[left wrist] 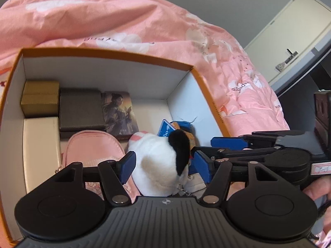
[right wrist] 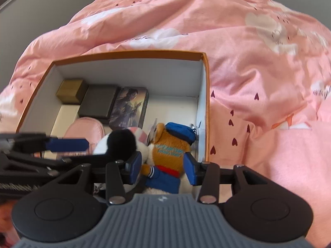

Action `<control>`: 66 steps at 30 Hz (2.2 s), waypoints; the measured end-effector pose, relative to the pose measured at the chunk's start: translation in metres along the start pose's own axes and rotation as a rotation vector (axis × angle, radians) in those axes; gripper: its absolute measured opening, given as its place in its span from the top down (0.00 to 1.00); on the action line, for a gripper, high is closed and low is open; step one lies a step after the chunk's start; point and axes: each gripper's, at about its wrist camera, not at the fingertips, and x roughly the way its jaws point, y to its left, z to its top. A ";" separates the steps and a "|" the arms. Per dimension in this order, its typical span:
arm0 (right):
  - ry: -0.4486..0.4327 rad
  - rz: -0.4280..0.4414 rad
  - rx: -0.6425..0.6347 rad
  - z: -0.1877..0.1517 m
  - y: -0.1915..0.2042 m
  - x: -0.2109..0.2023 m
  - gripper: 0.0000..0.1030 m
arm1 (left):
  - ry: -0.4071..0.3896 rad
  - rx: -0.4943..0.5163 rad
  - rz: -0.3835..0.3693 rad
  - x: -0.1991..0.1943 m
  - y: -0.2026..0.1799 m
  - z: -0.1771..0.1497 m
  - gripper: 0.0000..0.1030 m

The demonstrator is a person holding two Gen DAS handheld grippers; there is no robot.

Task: Organize objects
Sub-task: 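Open the left tool on the white plush while the right tool releases the brown bear, then grasp the orange crochet ball with the right tool while the left tool reaches the tape measure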

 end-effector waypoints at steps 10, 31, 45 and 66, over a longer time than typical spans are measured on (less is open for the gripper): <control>-0.018 -0.021 -0.091 -0.005 0.009 -0.010 0.69 | 0.081 0.041 0.065 0.011 0.000 0.006 0.77; 0.060 -0.002 -0.166 -0.009 0.019 0.005 0.73 | 0.061 -0.012 0.042 0.007 0.000 0.002 0.76; 0.219 0.054 -0.116 -0.011 0.012 0.032 0.84 | 0.116 -0.017 0.087 0.036 0.001 -0.012 0.69; -0.220 -0.041 -0.041 -0.070 0.024 -0.077 0.71 | -0.091 0.214 0.024 -0.049 -0.058 -0.039 0.69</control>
